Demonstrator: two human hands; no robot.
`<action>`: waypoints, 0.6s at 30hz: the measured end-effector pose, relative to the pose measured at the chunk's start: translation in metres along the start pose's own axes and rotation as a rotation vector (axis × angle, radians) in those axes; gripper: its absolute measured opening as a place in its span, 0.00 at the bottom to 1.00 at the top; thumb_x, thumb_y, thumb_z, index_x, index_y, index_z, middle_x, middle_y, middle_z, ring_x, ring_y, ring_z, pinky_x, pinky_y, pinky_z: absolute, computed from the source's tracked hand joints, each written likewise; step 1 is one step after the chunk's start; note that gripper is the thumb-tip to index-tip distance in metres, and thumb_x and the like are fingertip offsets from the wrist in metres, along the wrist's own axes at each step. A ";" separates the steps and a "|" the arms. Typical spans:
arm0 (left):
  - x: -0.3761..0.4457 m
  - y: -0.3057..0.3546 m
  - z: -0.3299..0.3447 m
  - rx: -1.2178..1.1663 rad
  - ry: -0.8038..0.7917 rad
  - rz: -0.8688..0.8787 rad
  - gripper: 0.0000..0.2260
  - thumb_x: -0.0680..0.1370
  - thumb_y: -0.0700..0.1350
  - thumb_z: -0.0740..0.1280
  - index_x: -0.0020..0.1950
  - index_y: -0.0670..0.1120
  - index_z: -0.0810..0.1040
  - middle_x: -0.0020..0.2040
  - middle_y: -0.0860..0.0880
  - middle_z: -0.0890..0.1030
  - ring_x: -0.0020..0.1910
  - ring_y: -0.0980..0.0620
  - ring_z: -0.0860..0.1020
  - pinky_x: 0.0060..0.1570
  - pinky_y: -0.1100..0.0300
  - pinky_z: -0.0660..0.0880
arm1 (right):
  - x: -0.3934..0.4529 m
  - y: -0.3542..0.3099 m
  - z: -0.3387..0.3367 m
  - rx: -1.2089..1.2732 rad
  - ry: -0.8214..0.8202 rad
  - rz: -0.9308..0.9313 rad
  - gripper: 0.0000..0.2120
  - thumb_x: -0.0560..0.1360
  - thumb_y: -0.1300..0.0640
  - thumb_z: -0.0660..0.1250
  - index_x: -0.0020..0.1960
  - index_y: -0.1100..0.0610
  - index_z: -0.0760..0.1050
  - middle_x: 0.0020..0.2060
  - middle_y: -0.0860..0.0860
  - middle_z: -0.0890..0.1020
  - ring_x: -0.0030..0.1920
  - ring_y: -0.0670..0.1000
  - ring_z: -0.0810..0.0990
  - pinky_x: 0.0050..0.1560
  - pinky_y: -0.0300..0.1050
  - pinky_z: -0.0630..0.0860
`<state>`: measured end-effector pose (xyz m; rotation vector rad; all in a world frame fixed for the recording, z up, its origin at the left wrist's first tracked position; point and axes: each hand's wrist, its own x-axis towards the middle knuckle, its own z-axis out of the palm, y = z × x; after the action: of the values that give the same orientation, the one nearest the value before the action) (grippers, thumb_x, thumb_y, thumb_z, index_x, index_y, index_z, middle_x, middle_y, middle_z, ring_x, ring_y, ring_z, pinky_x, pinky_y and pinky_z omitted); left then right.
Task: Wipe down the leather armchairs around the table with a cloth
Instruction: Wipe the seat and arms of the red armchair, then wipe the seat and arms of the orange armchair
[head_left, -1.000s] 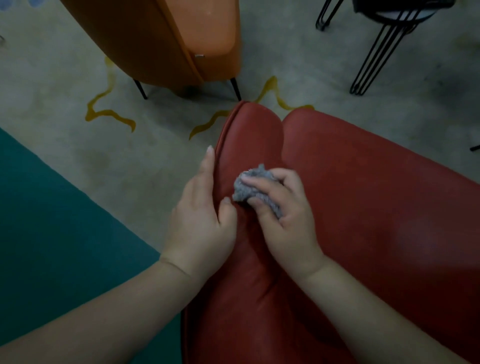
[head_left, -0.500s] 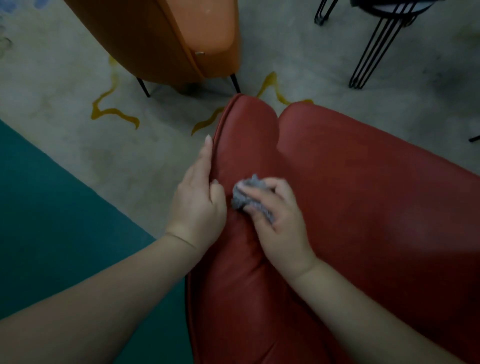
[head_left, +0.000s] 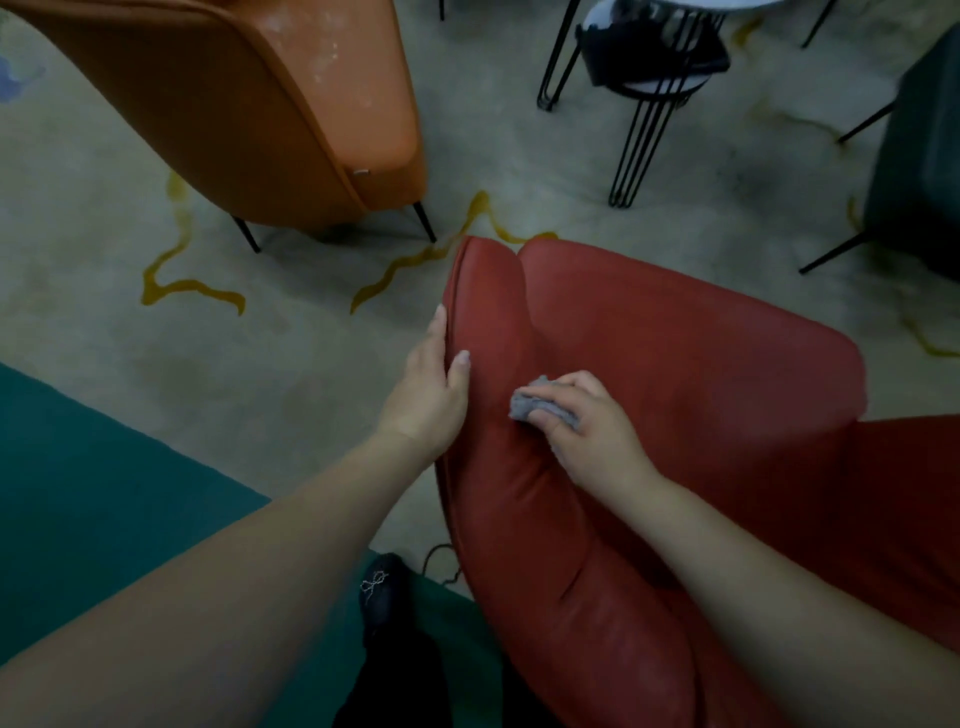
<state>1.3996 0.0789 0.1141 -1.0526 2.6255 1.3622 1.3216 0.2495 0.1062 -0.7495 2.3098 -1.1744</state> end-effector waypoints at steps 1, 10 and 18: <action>-0.004 -0.008 -0.013 0.019 -0.047 0.022 0.25 0.83 0.53 0.53 0.80 0.53 0.51 0.78 0.48 0.59 0.75 0.52 0.60 0.67 0.62 0.57 | -0.001 -0.005 -0.002 -0.010 0.050 0.017 0.11 0.73 0.59 0.70 0.54 0.48 0.81 0.45 0.43 0.73 0.48 0.42 0.76 0.55 0.33 0.69; -0.033 -0.064 -0.160 0.808 -0.228 0.258 0.25 0.82 0.58 0.49 0.79 0.53 0.54 0.76 0.49 0.62 0.73 0.45 0.63 0.69 0.50 0.63 | 0.009 -0.095 0.031 -0.068 0.389 0.063 0.11 0.73 0.60 0.69 0.56 0.55 0.81 0.46 0.47 0.72 0.49 0.40 0.73 0.52 0.21 0.62; -0.032 -0.079 -0.224 0.902 -0.191 0.333 0.25 0.82 0.59 0.49 0.78 0.52 0.58 0.76 0.49 0.64 0.74 0.46 0.62 0.71 0.50 0.59 | 0.044 -0.164 0.075 -0.096 0.327 -0.014 0.11 0.73 0.59 0.70 0.56 0.55 0.81 0.45 0.48 0.72 0.47 0.48 0.76 0.51 0.29 0.67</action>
<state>1.5336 -0.0977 0.2056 -0.3498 2.8077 0.1477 1.3768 0.0957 0.1956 -0.6472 2.6479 -1.2804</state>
